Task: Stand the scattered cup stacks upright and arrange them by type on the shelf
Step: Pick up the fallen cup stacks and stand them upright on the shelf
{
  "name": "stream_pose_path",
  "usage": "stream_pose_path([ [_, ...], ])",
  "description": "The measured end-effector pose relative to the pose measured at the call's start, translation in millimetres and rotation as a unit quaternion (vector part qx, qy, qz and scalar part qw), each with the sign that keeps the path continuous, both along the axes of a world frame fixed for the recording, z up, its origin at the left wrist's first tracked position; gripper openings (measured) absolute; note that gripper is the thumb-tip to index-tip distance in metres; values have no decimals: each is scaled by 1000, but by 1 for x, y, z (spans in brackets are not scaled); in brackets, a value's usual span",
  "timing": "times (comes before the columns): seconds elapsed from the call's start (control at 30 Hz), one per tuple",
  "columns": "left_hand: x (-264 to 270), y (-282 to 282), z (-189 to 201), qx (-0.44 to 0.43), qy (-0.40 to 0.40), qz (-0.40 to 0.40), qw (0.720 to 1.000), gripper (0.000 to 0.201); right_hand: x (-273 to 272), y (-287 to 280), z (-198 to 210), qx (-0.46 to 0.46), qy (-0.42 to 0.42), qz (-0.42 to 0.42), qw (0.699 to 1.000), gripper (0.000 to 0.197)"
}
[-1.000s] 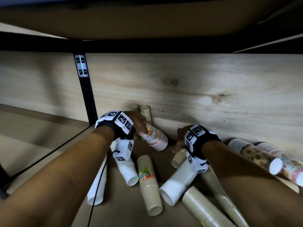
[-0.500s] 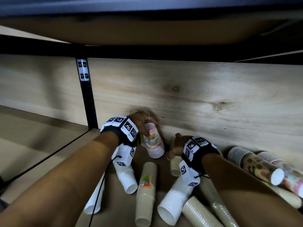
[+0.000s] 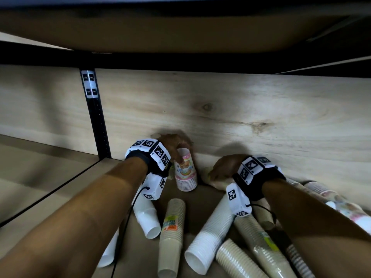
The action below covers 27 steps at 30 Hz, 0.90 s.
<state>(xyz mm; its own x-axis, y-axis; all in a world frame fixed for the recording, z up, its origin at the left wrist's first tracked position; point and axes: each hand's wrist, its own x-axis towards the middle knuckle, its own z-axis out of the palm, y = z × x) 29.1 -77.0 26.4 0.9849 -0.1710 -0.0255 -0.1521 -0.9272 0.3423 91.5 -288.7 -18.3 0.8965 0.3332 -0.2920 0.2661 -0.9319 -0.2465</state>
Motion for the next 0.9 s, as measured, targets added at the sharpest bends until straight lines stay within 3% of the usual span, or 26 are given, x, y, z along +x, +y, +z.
stream_pose_path([
  [0.07,4,-3,0,20,-21,-9,1000,62,12,-6,7,18,-1,-18,1000,57],
  [0.2,13,-7,-3,43,-41,-19,998,63,16,-18,19,111,-32,-66,991,52],
  [0.3,18,-9,-5,55,-43,-11,998,65,20,-24,27,187,-27,-33,981,35],
  [0.33,19,-9,-7,54,-42,-7,998,65,20,-25,29,185,-37,-22,982,31],
  [0.47,26,-12,-8,53,-39,-12,998,65,26,-21,30,163,-103,6,981,52],
  [0.53,30,-12,-9,52,-40,-11,998,67,22,-14,33,143,-146,31,978,50],
  [0.9,35,-12,-11,24,-32,5,999,65,16,-2,28,195,-154,107,963,61],
])
